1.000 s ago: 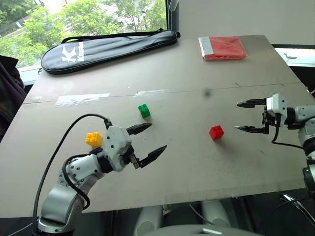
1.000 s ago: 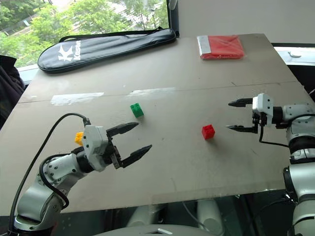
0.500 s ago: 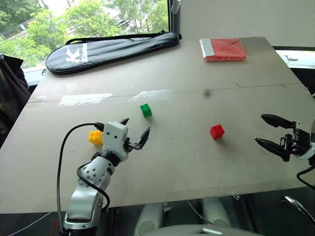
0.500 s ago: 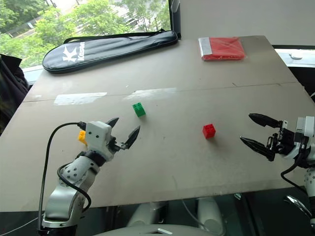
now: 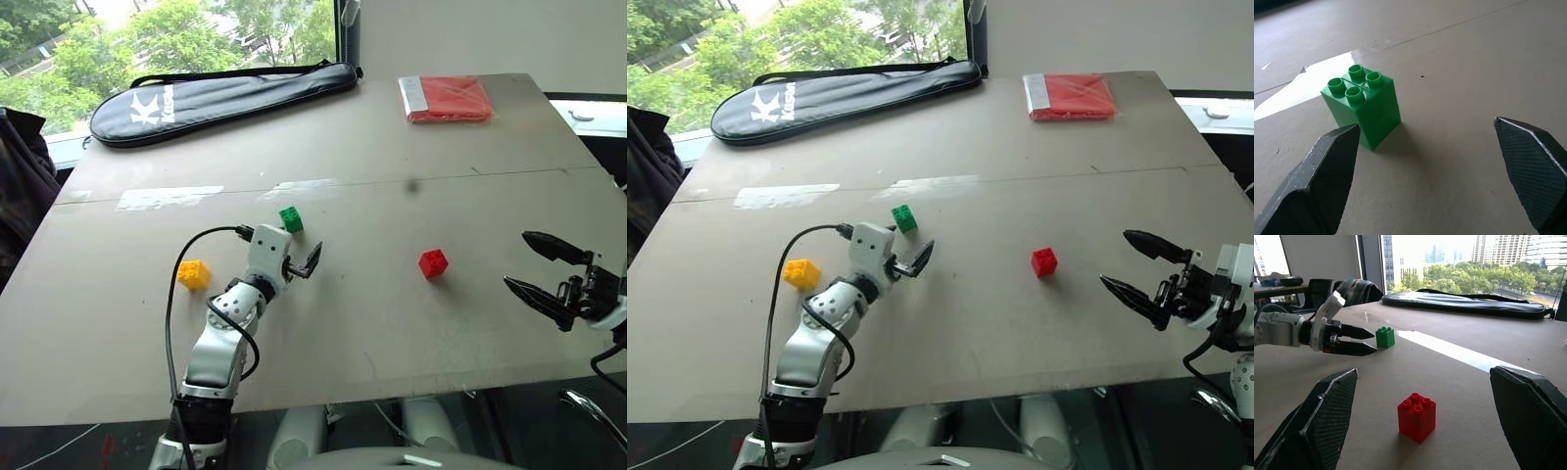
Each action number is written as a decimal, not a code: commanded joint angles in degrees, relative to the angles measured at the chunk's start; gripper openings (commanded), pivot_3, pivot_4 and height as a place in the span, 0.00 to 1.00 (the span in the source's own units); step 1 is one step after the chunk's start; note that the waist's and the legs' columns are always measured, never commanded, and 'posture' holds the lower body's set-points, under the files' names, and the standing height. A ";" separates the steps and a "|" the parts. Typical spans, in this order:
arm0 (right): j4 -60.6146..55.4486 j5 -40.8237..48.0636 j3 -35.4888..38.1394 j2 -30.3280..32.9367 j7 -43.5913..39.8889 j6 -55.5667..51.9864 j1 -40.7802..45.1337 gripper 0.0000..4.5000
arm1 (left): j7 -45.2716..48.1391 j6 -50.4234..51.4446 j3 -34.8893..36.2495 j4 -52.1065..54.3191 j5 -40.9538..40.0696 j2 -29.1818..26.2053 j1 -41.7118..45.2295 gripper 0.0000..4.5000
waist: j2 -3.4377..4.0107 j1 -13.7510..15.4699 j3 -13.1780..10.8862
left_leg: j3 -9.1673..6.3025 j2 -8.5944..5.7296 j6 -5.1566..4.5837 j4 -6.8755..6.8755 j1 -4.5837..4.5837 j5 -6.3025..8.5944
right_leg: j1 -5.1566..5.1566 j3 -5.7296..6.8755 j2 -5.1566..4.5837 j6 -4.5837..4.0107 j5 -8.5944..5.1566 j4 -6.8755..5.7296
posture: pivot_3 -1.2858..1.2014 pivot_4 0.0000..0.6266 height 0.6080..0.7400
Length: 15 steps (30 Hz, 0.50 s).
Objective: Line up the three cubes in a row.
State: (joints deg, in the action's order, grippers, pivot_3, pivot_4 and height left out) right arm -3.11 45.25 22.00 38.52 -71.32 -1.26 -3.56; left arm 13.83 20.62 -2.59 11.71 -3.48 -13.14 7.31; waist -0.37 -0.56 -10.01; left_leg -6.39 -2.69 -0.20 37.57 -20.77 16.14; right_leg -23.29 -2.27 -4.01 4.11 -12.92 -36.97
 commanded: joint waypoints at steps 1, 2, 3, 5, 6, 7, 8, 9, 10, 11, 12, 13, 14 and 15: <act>-2.89 1.06 2.44 0.73 0.72 -1.30 0.45 0.99 | -4.86 1.58 -0.62 0.12 2.75 2.59 2.56 1.00 | 0.00 0.06 0.00 | 0.03 -0.01 0.00 0.00 0.01 0.00 | 0.01 0.00 0.00 0.01 0.01 0.00 | 0.52 0.24 0.94; -3.30 1.03 2.48 0.76 0.82 -1.68 0.44 0.99 | -5.23 1.70 -0.96 -0.08 3.27 2.96 2.88 1.00 | -0.03 0.10 0.01 | 0.05 -0.03 0.00 0.00 0.02 0.00 | 0.04 0.01 0.00 0.03 0.02 0.00 | 0.52 0.24 0.94; -3.76 1.07 2.36 0.97 0.61 -2.18 0.46 0.99 | -5.57 1.84 -1.31 -0.36 3.75 3.35 3.18 1.00 | -0.03 0.09 0.01 | 0.10 -0.09 0.00 0.02 0.02 0.00 | 0.05 0.02 0.01 0.03 0.02 0.00 | 0.52 0.24 0.94; -4.54 1.01 2.02 1.45 -0.08 -3.06 0.51 0.99 | -6.07 2.14 -1.74 -0.75 4.37 3.96 3.56 1.00 | -0.03 -0.06 0.01 | 0.14 -0.09 0.00 0.02 0.02 0.00 | 0.05 0.02 0.00 0.03 0.02 0.00 | 0.52 0.24 0.94; -4.85 0.74 1.73 1.83 -0.67 -3.30 0.54 0.99 | -6.27 2.29 -2.00 -0.90 4.59 4.30 3.72 1.00 | -0.03 -0.06 0.01 | 0.14 -0.09 0.01 0.02 0.01 0.00 | 0.05 0.02 0.00 0.03 0.02 0.00 | 0.52 0.24 0.94; -5.10 0.42 1.48 2.20 -1.08 -3.51 0.62 0.99 | -6.51 2.51 -2.33 -0.93 4.86 4.60 3.89 1.00 | -0.03 0.01 0.01 | 0.14 -0.09 0.01 0.02 0.01 0.00 | 0.05 0.02 0.00 0.03 0.02 0.00 | 0.52 0.24 0.94; -5.29 0.18 1.31 2.46 -1.43 -3.69 0.74 0.99 | -6.69 2.69 -2.58 -0.94 5.11 4.87 4.03 1.00 | -0.04 0.04 0.01 | 0.14 -0.09 0.01 0.02 -0.01 0.00 | 0.05 0.02 0.00 0.03 0.02 0.02 | 0.52 0.24 0.94; -5.21 0.08 1.23 2.70 -1.65 -3.93 1.00 0.99 | -6.99 2.94 -2.78 -1.02 5.34 5.27 4.17 1.00 | -0.05 0.06 0.00 | 0.13 -0.09 0.01 0.02 -0.01 0.00 | 0.05 0.02 0.00 0.03 0.02 0.03 | 0.52 0.24 0.94; -5.17 0.09 1.24 2.92 -1.79 -4.18 1.17 0.99 | -7.36 3.23 -2.89 -0.95 5.54 5.62 4.17 1.00 | -0.06 0.06 0.00 | 0.14 -0.09 0.00 0.02 -0.02 0.00 | 0.05 0.03 -0.01 0.04 0.02 0.04 | 0.52 0.24 0.94; -4.99 0.07 1.24 3.13 -2.01 -4.32 1.37 0.99 | -7.79 3.47 -2.94 -0.96 5.75 5.95 4.16 1.00 | -0.06 0.06 0.00 | 0.14 -0.09 0.00 0.02 -0.02 0.00 | 0.05 0.03 -0.01 0.04 0.02 0.04 | 0.52 0.24 0.94; -4.65 0.03 1.34 3.31 -2.31 -4.38 1.57 0.99 | -8.36 3.78 -2.86 -0.84 5.86 6.45 4.01 1.00 | -0.06 0.06 0.00 | 0.14 -0.09 0.00 0.02 -0.02 0.00 | 0.04 0.02 -0.01 0.04 0.02 0.04 | 0.52 0.24 0.94; -4.27 -0.04 1.44 3.42 -2.61 -4.43 1.79 0.99 | -8.82 4.09 -2.67 -0.70 5.85 7.01 3.88 1.00 | -0.06 0.06 0.00 | 0.15 -0.09 0.00 0.02 -0.02 0.00 | 0.05 0.03 -0.01 0.04 0.02 0.04 | 0.52 0.24 0.94; -3.86 -0.21 1.56 3.51 -2.93 -4.43 1.98 0.99 | -9.45 4.79 -2.27 -0.30 5.65 7.82 3.60 1.00 | -0.06 0.06 0.00 | 0.15 -0.10 0.00 0.02 -0.01 0.00 | 0.05 0.03 -0.01 0.04 0.02 0.04 | 0.52 0.24 0.94; -3.57 -0.35 1.70 3.58 -3.16 -4.40 2.05 0.99 | -10.01 5.53 -2.03 0.22 5.66 8.37 3.29 1.00 | -0.06 0.05 -0.01 | 0.15 -0.10 0.00 0.02 -0.02 0.00 | 0.05 0.03 -0.01 0.04 0.02 0.04 | 0.52 0.24 0.94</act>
State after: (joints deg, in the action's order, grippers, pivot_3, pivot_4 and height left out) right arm -6.18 44.64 22.51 41.41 -73.71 -5.96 -1.96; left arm 4.90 25.64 -4.95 9.89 2.04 -5.24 10.75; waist -0.43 -0.52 -10.02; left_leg -6.23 -2.79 -0.19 37.59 -20.79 16.13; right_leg -23.24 -2.23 -4.01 4.15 -12.91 -36.93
